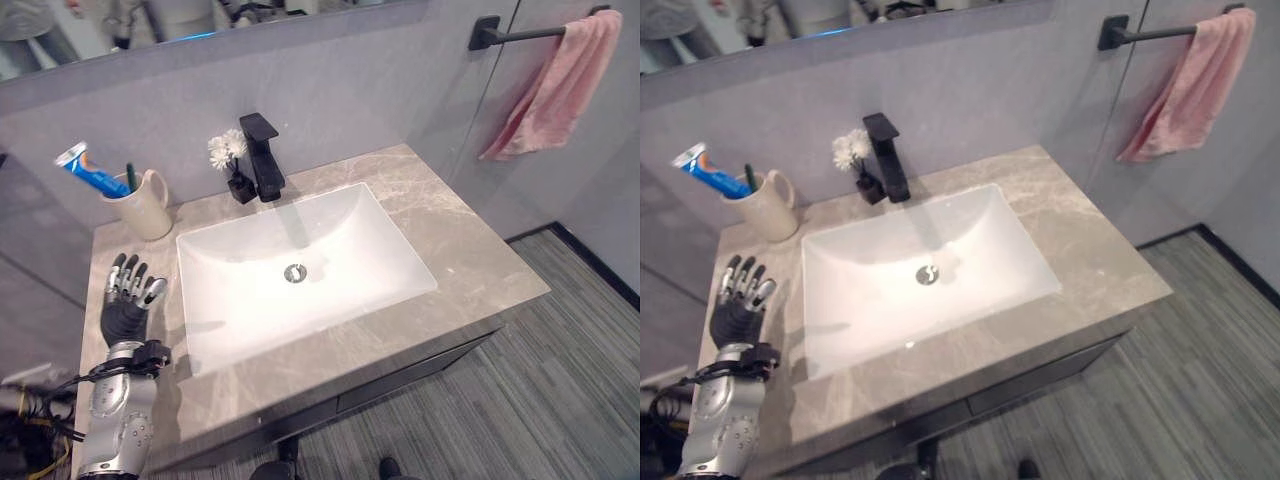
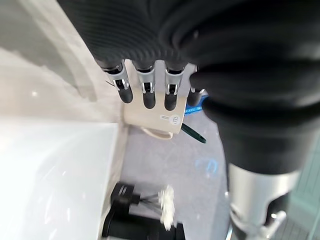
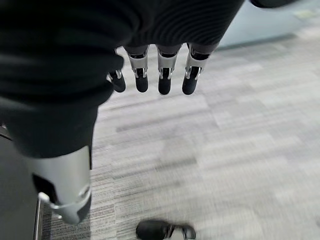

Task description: Put brush and paste in cup on sink, flatten towel.

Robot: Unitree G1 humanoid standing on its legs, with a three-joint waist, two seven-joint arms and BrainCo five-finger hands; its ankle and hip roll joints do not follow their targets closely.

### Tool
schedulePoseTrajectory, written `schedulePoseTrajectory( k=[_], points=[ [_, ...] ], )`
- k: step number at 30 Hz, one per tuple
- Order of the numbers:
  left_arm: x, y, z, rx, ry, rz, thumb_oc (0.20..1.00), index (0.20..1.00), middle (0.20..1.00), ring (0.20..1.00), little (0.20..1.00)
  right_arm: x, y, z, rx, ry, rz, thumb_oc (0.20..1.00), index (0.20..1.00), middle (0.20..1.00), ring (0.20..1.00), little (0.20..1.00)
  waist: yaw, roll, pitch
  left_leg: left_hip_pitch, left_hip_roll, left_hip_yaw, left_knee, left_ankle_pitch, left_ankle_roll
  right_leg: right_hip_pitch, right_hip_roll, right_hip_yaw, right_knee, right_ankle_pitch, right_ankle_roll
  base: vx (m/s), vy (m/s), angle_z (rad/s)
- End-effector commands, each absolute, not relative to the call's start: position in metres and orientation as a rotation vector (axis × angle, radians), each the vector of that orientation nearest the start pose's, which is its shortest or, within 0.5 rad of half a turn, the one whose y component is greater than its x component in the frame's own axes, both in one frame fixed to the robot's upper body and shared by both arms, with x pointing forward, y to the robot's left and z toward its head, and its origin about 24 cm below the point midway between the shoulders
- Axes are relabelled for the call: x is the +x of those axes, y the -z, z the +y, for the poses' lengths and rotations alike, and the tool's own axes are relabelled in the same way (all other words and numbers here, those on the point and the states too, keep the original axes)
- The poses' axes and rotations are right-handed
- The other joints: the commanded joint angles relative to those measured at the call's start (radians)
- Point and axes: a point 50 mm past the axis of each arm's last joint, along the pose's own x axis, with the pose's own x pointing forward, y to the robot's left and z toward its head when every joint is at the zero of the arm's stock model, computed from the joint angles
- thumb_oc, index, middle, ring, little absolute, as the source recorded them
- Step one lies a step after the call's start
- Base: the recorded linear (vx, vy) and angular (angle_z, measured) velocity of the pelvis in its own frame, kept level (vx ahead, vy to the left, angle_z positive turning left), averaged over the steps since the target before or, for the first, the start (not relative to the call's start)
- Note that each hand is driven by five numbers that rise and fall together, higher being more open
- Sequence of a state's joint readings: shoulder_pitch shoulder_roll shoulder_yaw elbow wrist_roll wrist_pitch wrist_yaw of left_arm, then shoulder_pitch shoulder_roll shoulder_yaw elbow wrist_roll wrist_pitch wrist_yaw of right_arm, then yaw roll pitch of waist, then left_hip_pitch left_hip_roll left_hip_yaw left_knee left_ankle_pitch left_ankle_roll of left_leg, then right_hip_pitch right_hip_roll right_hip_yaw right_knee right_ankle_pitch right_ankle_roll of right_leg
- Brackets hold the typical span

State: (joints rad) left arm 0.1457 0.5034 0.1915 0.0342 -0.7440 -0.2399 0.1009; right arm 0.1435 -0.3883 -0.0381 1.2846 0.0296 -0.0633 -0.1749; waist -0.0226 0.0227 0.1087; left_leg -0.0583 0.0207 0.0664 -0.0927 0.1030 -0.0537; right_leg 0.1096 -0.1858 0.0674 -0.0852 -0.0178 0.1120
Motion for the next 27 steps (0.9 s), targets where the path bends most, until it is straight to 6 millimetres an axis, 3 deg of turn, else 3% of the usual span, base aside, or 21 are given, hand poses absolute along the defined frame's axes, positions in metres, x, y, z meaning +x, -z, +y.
schedulePoseTrajectory(
  k=[1, 6, 7, 8, 9, 10, 15, 17, 19, 23, 27],
  points=[
    [0.198, -0.101, 0.326, -0.114, -0.380, -0.285, 1.000, 1.000, 1.000, 1.000, 1.000, 0.025, 0.140, -0.320, -0.462, 0.415, 1.307, 1.000, 1.000, 1.000, 1.000, 1.000, 0.014, 0.016, -0.080, -0.096, 0.040, -0.012, 0.076, 0.023, 0.007, 0.002, 0.081, -0.033, 0.074, -0.054, 0.008, 0.25, 0.233, -0.39],
    [0.187, -0.096, 0.340, -0.033, -0.416, -0.221, 1.000, 1.000, 1.000, 1.000, 1.000, 0.034, 0.144, -0.307, -0.495, 0.277, 1.278, 1.000, 1.000, 1.000, 1.000, 1.000, 0.023, 0.004, -0.099, -0.104, 0.016, 0.007, 0.122, -0.020, 0.027, 0.004, 0.052, -0.049, 0.084, -0.054, 0.024, 0.12, 0.086, 0.03],
    [0.186, -0.094, 0.343, -0.013, -0.422, -0.195, 0.868, 0.868, 0.868, 0.868, 0.868, 0.034, 0.144, -0.305, -0.502, 0.260, 1.278, 1.000, 1.000, 1.000, 1.000, 1.000, 0.024, 0.003, -0.101, -0.103, 0.012, 0.009, 0.124, -0.025, 0.030, 0.007, 0.048, -0.052, 0.082, -0.050, 0.028, 0.09, 0.052, -0.09],
    [0.185, -0.091, 0.352, 0.036, -0.436, -0.134, 0.498, 0.498, 0.498, 0.498, 0.498, 0.040, 0.143, -0.305, -0.522, 0.236, 1.261, 1.000, 1.000, 1.000, 1.000, 1.000, 0.022, 0.002, -0.105, -0.101, 0.006, 0.014, 0.127, -0.035, 0.036, 0.006, 0.040, -0.057, 0.078, -0.034, 0.038, 0.09, 0.052, -0.20],
    [0.185, -0.091, 0.352, 0.036, -0.436, -0.134, 0.294, 0.294, 0.294, 0.294, 0.294, 0.040, 0.143, -0.305, -0.521, 0.236, 1.261, 1.000, 1.000, 1.000, 1.000, 1.000, 0.023, 0.002, -0.105, -0.102, 0.006, 0.014, 0.127, -0.035, 0.036, 0.006, 0.040, -0.057, 0.078, -0.034, 0.038, 0.07, 0.057, -0.16],
    [0.184, -0.091, 0.355, 0.062, -0.434, -0.115, 0.200, 0.200, 0.200, 0.200, 0.200, 0.041, 0.143, -0.305, -0.521, 0.235, 1.257, 1.000, 1.000, 1.000, 1.000, 1.000, 0.023, 0.003, -0.106, -0.102, 0.005, 0.015, 0.127, -0.037, 0.037, 0.004, 0.036, -0.058, 0.076, -0.027, 0.042, 0.07, 0.053, -0.09],
    [0.170, -0.091, 0.381, 0.182, -0.474, -0.013, 0.200, 0.200, 0.200, 0.200, 0.200, 0.040, 0.139, -0.313, -0.541, 0.216, 1.257, 1.000, 1.000, 1.000, 1.000, 1.000, 0.027, -0.009, -0.114, -0.102, -0.002, 0.032, 0.099, -0.042, 0.040, -0.015, 0.021, -0.067, 0.049, 0.023, 0.063, 0.05, 0.038, -0.03],
    [0.172, -0.097, 0.378, 0.196, -0.443, -0.023, 0.200, 0.200, 0.200, 0.200, 0.200, 0.036, 0.139, -0.314, -0.541, 0.215, 1.269, 1.000, 1.000, 1.000, 1.000, 1.000, 0.029, -0.011, -0.116, -0.102, -0.003, 0.033, 0.095, -0.043, 0.041, -0.016, 0.019, -0.070, 0.043, 0.027, 0.065, 0.05, 0.019, -0.03],
    [0.166, -0.085, 0.390, 0.197, -0.491, 0.046, 0.200, 0.200, 0.200, 0.200, 0.200, 0.030, 0.139, -0.316, -0.541, 0.214, 1.294, 1.000, 1.000, 1.000, 1.000, 1.000, 0.026, -0.019, -0.118, -0.102, -0.002, 0.036, 0.089, -0.044, 0.041, -0.016, 0.017, -0.070, 0.029, 0.037, 0.068, 0.06, 0.014, -0.03],
    [0.168, -0.088, 0.412, 0.271, -0.538, 0.115, 0.200, 0.200, 0.200, 0.200, 0.200, 0.022, 0.139, -0.315, -0.549, 0.165, 1.316, 1.000, 1.000, 1.000, 1.000, 1.000, 0.017, -0.038, -0.112, -0.113, 0.001, 0.033, 0.085, -0.044, 0.037, -0.032, 0.021, -0.072, 0.019, 0.055, 0.067, 0.06, 0.004, -0.06],
    [0.171, -0.091, 0.417, 0.284, -0.555, 0.117, 0.200, 0.200, 0.200, 0.200, 0.200, 0.029, 0.139, -0.314, -0.564, 0.131, 1.299, 1.000, 1.000, 1.000, 1.000, 1.000, 0.016, -0.049, -0.101, -0.129, 0.006, 0.039, 0.083, -0.041, 0.036, -0.053, 0.025, -0.078, 0.024, 0.065, 0.069, 0.01, 0.000, -0.02]
  ],
)
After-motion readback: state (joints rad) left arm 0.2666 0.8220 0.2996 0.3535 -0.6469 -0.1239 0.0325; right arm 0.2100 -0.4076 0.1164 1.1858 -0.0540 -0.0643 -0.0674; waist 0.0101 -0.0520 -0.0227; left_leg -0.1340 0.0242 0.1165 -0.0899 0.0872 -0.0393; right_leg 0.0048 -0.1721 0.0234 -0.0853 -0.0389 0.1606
